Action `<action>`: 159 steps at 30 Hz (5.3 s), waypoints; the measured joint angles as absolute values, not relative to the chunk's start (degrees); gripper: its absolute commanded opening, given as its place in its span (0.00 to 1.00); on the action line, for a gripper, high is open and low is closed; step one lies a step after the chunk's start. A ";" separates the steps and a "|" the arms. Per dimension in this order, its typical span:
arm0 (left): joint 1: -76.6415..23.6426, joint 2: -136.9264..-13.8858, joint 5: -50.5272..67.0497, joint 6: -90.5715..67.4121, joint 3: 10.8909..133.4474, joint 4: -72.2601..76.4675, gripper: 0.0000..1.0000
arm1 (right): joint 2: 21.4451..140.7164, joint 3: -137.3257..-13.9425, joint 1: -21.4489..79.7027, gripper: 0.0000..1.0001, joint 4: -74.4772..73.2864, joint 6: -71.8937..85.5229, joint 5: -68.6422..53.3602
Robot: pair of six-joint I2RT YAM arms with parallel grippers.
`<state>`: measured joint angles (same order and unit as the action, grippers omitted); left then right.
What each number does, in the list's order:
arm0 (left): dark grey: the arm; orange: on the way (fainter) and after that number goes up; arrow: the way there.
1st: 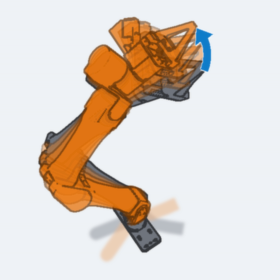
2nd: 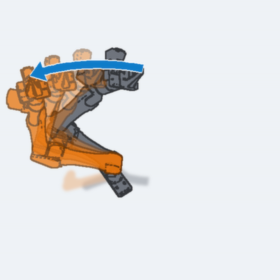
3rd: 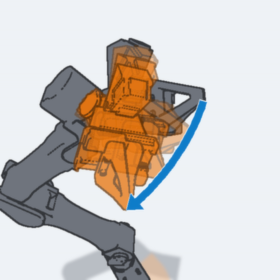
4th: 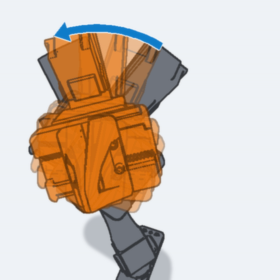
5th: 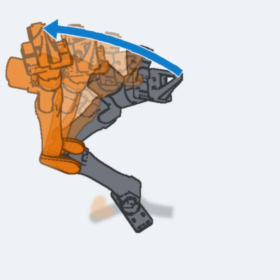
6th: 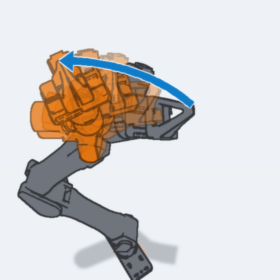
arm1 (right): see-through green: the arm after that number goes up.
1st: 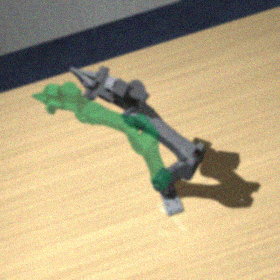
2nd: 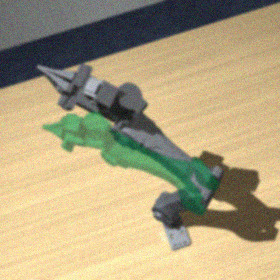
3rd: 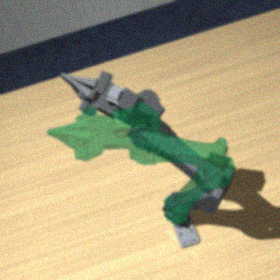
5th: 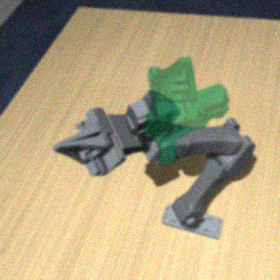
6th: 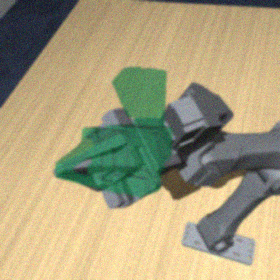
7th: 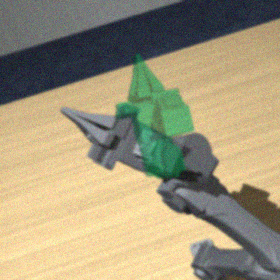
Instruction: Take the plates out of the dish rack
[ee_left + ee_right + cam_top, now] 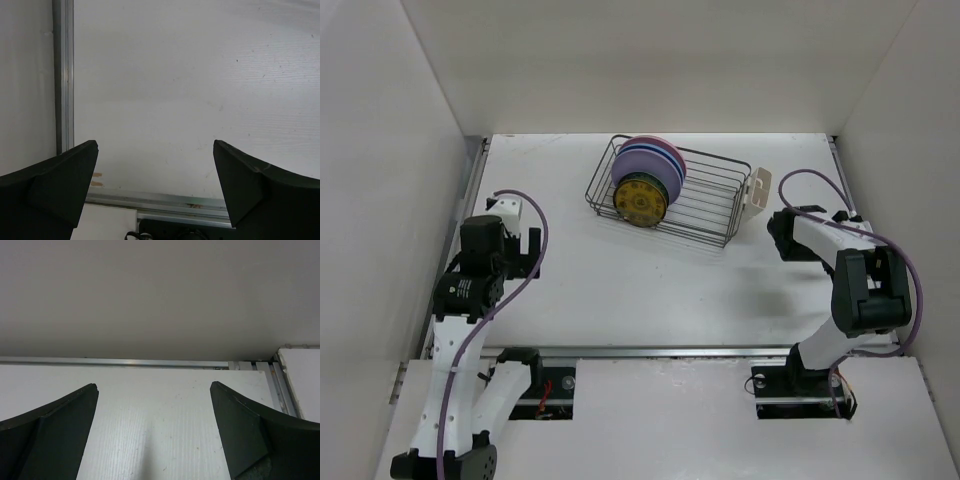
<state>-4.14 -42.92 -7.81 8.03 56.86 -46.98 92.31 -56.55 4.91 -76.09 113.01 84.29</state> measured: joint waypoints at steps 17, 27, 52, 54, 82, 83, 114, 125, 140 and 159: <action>-4.16 -40.34 -1.15 19.53 58.67 -53.06 1.00 | 67.05 -80.16 6.22 1.00 -38.09 42.46 40.95; -4.14 -73.28 10.52 19.97 87.37 -63.57 1.00 | 82.19 -87.70 19.75 0.77 -18.31 8.43 -7.88; -4.16 -89.30 19.46 9.82 93.12 -54.39 0.95 | 119.24 -106.21 32.14 0.35 -25.65 -4.32 -6.90; -4.16 -89.36 19.46 9.87 92.60 -54.17 0.95 | 119.74 -106.24 32.64 0.32 -25.96 -4.32 -6.76; -4.19 -87.64 12.69 5.28 88.40 -47.35 0.92 | 104.12 -108.36 42.41 0.00 -26.04 -9.47 19.03; -4.19 -87.64 11.86 4.97 88.51 -47.35 0.92 | 103.18 -108.20 43.24 0.00 -26.65 -9.32 18.87; 3.27 -82.74 4.43 1.91 87.55 -46.92 0.94 | 122.56 -100.64 50.78 0.70 -31.53 1.32 -16.51; 3.27 -82.76 4.82 5.67 87.44 -47.92 0.94 | 113.91 -115.18 38.41 0.64 -31.81 3.14 4.21; 3.27 -84.66 6.59 6.59 85.45 -49.08 0.94 | 123.22 -118.13 32.34 0.65 -34.02 2.90 12.88; 3.27 -84.71 5.52 7.07 83.99 -49.32 0.94 | 106.34 -104.18 41.69 0.51 -27.77 -4.78 14.70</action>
<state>3.27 -84.71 5.52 7.07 83.99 -49.32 106.34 -104.18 41.69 -27.77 -4.78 14.70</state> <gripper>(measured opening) 0.938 0.519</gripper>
